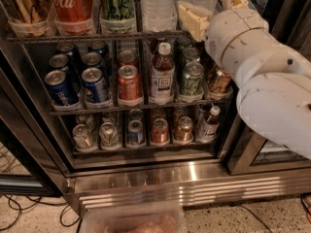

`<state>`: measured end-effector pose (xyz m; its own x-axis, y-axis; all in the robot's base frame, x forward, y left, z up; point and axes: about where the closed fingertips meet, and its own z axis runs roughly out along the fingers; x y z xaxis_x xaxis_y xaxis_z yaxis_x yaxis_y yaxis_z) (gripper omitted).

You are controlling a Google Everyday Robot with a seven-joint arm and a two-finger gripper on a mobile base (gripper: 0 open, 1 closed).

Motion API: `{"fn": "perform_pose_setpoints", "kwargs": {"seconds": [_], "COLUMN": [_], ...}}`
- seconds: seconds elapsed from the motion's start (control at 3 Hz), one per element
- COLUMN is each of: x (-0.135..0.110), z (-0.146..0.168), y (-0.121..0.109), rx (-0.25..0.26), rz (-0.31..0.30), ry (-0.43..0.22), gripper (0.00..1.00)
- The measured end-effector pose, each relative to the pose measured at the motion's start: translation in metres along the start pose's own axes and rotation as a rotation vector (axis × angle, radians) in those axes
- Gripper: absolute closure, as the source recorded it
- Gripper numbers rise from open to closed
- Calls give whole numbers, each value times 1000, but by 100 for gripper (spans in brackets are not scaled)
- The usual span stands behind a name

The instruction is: Pick water bottle from top shelf of fridge

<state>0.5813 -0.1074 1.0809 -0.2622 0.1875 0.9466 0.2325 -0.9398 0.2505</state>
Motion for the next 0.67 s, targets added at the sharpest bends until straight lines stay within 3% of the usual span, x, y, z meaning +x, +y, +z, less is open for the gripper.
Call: {"fn": "perform_pose_setpoints", "kwargs": {"seconds": [0.67], "x": [0], "z": [0], "y": [0], "rx": [0], "rz": [0], "ry": [0], "gripper": [86]}}
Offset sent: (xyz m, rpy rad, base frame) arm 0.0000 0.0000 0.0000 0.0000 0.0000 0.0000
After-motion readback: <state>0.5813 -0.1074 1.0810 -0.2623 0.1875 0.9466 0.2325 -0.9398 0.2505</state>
